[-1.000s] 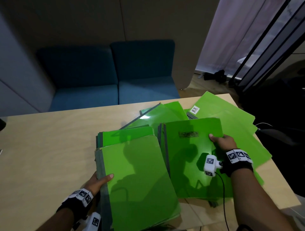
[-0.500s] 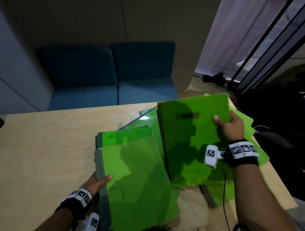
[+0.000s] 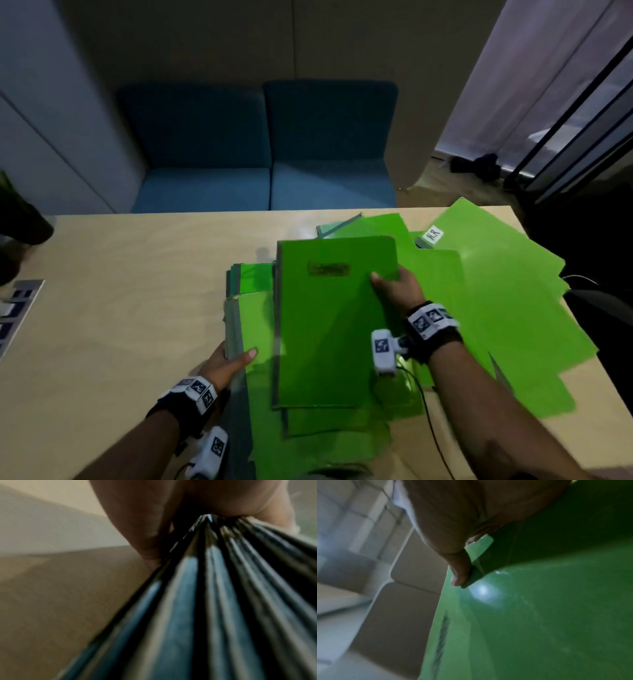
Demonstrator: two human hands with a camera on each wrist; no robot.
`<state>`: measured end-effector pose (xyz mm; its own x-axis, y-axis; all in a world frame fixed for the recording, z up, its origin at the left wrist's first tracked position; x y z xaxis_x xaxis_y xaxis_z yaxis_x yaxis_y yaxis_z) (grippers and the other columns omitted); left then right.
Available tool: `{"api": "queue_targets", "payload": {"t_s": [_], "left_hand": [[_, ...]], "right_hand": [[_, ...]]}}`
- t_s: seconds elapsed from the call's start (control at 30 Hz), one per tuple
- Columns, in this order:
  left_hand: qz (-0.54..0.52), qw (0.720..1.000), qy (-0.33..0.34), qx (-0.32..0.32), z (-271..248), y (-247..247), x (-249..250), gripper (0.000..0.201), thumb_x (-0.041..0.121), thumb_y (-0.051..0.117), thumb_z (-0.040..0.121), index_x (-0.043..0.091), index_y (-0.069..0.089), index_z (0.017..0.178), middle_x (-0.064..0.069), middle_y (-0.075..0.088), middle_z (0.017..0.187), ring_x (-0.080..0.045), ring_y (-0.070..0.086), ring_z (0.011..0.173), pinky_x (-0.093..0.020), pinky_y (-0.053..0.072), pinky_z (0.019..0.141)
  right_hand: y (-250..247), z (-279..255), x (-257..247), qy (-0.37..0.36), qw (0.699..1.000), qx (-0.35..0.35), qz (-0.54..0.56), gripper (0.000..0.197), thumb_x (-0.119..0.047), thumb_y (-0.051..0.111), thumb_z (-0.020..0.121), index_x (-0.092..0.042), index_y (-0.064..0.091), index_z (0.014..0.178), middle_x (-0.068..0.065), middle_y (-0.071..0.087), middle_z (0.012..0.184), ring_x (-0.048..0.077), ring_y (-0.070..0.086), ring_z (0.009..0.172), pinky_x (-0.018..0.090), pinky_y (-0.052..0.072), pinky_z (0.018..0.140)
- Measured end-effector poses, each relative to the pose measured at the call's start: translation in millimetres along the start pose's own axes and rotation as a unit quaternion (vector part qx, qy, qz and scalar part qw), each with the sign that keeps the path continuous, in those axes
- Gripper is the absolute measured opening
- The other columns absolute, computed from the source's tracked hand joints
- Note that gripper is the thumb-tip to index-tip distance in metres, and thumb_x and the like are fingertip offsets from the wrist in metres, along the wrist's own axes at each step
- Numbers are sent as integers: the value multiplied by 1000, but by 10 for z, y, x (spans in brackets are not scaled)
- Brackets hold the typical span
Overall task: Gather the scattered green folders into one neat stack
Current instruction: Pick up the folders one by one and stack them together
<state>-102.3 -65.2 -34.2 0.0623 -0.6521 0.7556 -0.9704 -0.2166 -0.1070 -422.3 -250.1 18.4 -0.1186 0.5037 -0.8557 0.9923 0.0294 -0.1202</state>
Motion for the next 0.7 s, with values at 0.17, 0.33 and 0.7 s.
{"api": "queue_targets", "payload": {"t_s": [0.17,0.33,0.7], "left_hand": [[101,994,28,-7,36,-88,-5,158,97,54,8,1,42,134,-17,58,123,-24,55,106,-25,48,77],[149,988,38,-17,32,-100,6,151,103,37,11,7,45,126,-10,57,104,-23,56,92,-24,48,66],[-9,999,-26,-44,-118,-29,184,158,75,78,2,11,30,137,-2,55,101,-17,55,89,-20,47,64]], "right_hand": [[257,-8,95,20,924,15,-382,78,-32,84,73,-10,46,138,17,40,140,36,46,126,44,43,106],[506,51,-37,-32,918,-52,-391,91,-37,74,83,-24,17,154,17,13,155,39,36,137,45,35,111],[1076,-83,64,-45,818,-108,-563,72,-53,58,89,-31,26,150,9,-7,163,44,44,132,50,48,100]]}}
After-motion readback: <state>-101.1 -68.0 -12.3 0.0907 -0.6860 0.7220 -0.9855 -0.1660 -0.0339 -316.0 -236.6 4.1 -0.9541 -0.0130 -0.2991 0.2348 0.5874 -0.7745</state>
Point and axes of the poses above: each hand's wrist, its own z-axis towards the middle knuckle, its own y-axis out of the palm, x = y × z, the point moved 2 cm from there along z, towards the middle knuckle
